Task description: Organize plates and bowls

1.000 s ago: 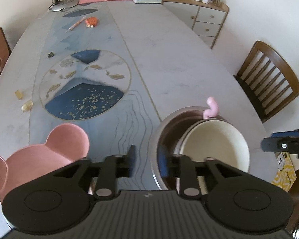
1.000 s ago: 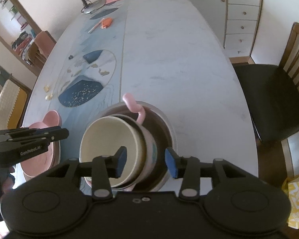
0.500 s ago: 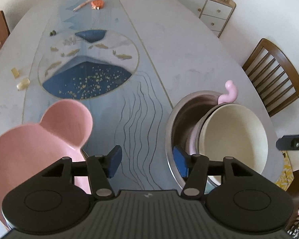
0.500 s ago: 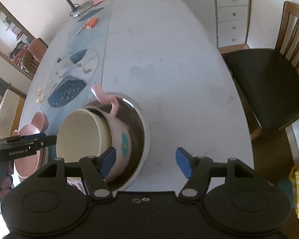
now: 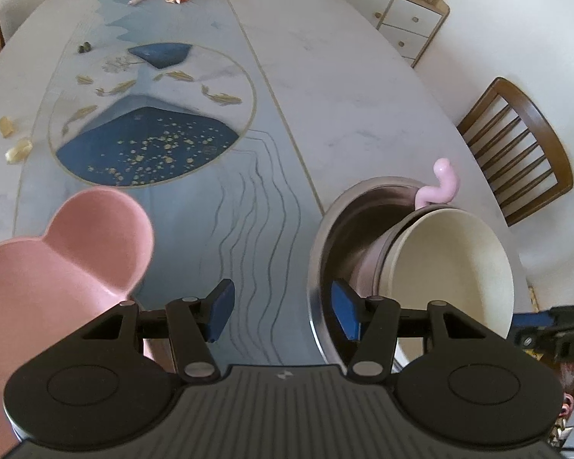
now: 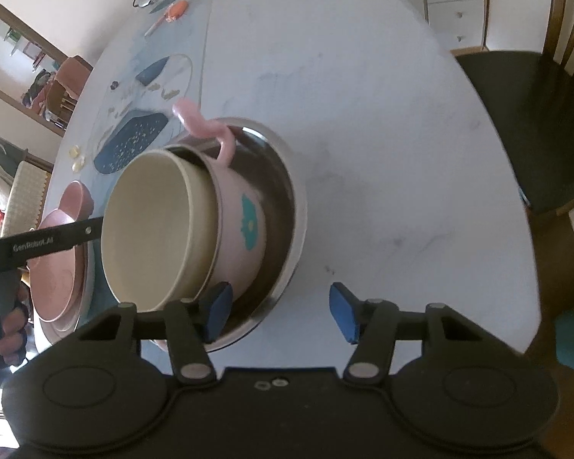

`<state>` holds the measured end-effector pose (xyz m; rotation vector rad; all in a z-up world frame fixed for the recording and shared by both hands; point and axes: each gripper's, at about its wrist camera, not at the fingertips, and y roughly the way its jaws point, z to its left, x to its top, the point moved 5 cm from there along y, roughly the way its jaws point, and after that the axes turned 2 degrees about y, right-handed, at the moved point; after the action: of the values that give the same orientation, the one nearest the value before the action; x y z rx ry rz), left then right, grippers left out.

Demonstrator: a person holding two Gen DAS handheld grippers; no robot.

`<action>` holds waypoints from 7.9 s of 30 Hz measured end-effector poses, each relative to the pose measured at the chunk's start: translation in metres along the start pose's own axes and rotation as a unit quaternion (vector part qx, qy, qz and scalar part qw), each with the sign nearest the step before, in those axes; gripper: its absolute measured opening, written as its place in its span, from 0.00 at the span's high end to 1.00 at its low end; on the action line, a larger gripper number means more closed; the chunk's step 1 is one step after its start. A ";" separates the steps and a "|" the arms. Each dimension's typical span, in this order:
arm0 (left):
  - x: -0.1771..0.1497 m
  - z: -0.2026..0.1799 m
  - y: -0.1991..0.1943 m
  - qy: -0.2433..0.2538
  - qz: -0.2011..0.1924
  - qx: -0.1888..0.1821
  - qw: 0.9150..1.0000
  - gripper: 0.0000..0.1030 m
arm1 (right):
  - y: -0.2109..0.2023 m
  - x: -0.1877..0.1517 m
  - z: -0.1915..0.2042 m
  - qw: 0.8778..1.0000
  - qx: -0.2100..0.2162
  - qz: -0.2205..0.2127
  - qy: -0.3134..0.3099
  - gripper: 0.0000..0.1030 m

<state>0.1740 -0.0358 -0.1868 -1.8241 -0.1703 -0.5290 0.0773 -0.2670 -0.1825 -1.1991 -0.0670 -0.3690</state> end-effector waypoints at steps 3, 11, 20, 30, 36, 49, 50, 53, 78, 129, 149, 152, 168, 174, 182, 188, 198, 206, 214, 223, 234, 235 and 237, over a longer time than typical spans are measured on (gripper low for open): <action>0.001 -0.003 0.006 0.000 0.007 -0.007 1.000 0.48 | 0.006 -0.005 0.002 1.000 0.000 0.005 0.003 0.51; 0.005 0.002 0.021 -0.029 0.031 -0.029 0.999 0.63 | 0.016 -0.010 0.004 1.000 -0.001 0.012 0.016 0.58; 0.010 -0.001 0.026 -0.034 0.036 -0.039 0.998 0.80 | 0.018 -0.006 0.003 1.000 -0.001 0.011 0.028 0.72; 0.006 -0.009 0.023 -0.019 0.027 -0.027 0.999 0.90 | 0.017 -0.005 0.010 1.000 -0.011 0.008 0.017 0.82; -0.001 -0.007 0.020 -0.029 0.023 -0.020 0.999 0.90 | 0.015 -0.001 0.013 1.000 -0.015 0.003 0.015 0.84; -0.011 0.000 -0.001 -0.053 -0.002 -0.013 0.999 0.90 | 0.007 0.009 0.029 0.999 -0.014 -0.009 -0.030 0.84; -0.011 0.001 -0.003 -0.055 -0.005 -0.012 0.998 0.90 | 0.005 0.009 0.031 0.999 -0.011 -0.009 -0.031 0.84; -0.009 0.003 -0.013 -0.061 -0.011 -0.009 0.998 0.90 | -0.001 0.011 0.036 0.999 -0.005 -0.012 -0.040 0.84; -0.014 0.075 -0.132 -0.154 -0.094 0.070 0.981 0.90 | -0.016 0.042 0.162 0.986 0.061 -0.017 -0.157 0.85; -0.098 0.200 -0.120 -0.234 -0.083 0.143 0.958 0.89 | 0.088 -0.015 0.258 0.966 0.060 0.044 -0.248 0.84; -0.099 0.200 -0.132 -0.235 -0.094 0.152 0.955 0.89 | 0.073 -0.014 0.250 0.972 0.047 0.029 -0.228 0.62; -0.101 0.200 -0.136 -0.236 -0.099 0.153 0.955 0.88 | 0.070 -0.016 0.248 0.973 0.046 0.025 -0.226 0.62; -0.103 0.154 -0.200 -0.169 -0.192 0.195 0.947 0.41 | 0.006 -0.022 0.247 0.962 0.077 -0.056 -0.255 0.43; -0.102 0.124 -0.219 -0.154 -0.215 0.190 0.945 0.31 | -0.023 -0.025 0.246 0.952 0.103 -0.098 -0.270 0.28; -0.106 0.090 -0.225 -0.157 -0.228 0.189 0.942 0.26 | -0.052 -0.032 0.235 0.936 0.118 -0.150 -0.297 0.10; -0.115 0.067 -0.221 -0.157 -0.228 0.192 0.942 0.25 | -0.067 -0.042 0.229 0.925 0.131 -0.171 -0.312 0.03; -0.133 0.025 -0.219 -0.161 -0.250 0.178 0.938 0.01 | -0.084 -0.049 0.215 0.918 0.138 -0.199 -0.313 0.00; -0.139 -0.008 -0.233 -0.141 -0.270 0.205 0.930 0.01 | -0.103 -0.057 0.201 0.913 0.134 -0.227 -0.311 0.00; -0.136 -0.031 -0.245 -0.131 -0.282 0.207 0.928 0.01 | -0.114 -0.061 0.188 0.917 0.129 -0.233 -0.297 0.00; -0.136 -0.047 -0.249 -0.131 -0.294 0.199 0.926 0.01 | -0.124 -0.062 0.177 0.914 0.130 -0.242 -0.297 0.00; -0.139 -0.064 -0.253 -0.128 -0.299 0.216 0.921 0.00 | -0.133 -0.064 0.169 0.911 0.136 -0.247 -0.300 0.00; -0.139 -0.066 -0.253 -0.126 -0.299 0.218 0.921 0.00 | -0.134 -0.064 0.167 0.911 0.136 -0.248 -0.301 0.00; -0.140 -0.070 -0.253 -0.125 -0.299 0.219 0.920 0.00 | -0.137 -0.064 0.165 0.909 0.138 -0.250 -0.303 0.00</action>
<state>-0.0637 0.0007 -0.0119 -1.3698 -0.9684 -0.6143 -0.0020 -0.1423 -0.0141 -0.9644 -0.9530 -0.4026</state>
